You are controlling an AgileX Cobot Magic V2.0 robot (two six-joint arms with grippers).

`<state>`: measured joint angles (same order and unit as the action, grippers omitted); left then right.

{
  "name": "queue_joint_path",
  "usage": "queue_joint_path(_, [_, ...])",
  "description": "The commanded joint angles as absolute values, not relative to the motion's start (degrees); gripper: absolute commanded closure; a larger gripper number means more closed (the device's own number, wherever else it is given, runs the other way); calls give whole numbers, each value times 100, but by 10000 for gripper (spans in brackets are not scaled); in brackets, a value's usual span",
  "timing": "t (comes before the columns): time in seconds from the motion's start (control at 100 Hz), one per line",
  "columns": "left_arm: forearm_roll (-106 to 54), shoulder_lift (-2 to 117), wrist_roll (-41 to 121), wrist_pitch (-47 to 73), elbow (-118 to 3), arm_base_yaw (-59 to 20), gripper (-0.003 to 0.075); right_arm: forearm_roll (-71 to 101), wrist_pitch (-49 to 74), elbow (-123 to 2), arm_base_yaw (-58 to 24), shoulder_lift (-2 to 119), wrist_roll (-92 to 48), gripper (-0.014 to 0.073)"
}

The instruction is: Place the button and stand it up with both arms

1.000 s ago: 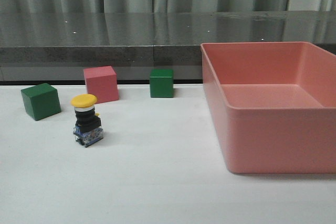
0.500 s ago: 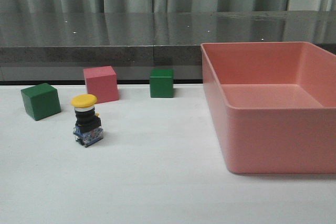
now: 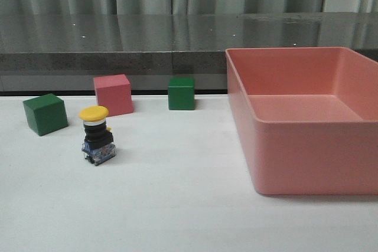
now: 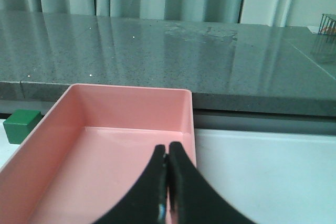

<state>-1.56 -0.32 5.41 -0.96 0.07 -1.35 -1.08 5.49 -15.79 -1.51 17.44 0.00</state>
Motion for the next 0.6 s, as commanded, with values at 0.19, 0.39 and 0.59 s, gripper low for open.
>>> queue_joint_path(0.19, [-205, -193, 471, -572, 166, -116, 739, -223, -121, -400, -171, 475, 575, 654])
queue_joint_path(0.39, [-205, -193, 471, -572, 166, -116, 739, -161, -182, -11, -171, -181, 581, 654])
queue_joint_path(0.59, [-205, -193, 471, -572, 166, -116, 739, -161, -75, 82, -171, -160, 581, 654])
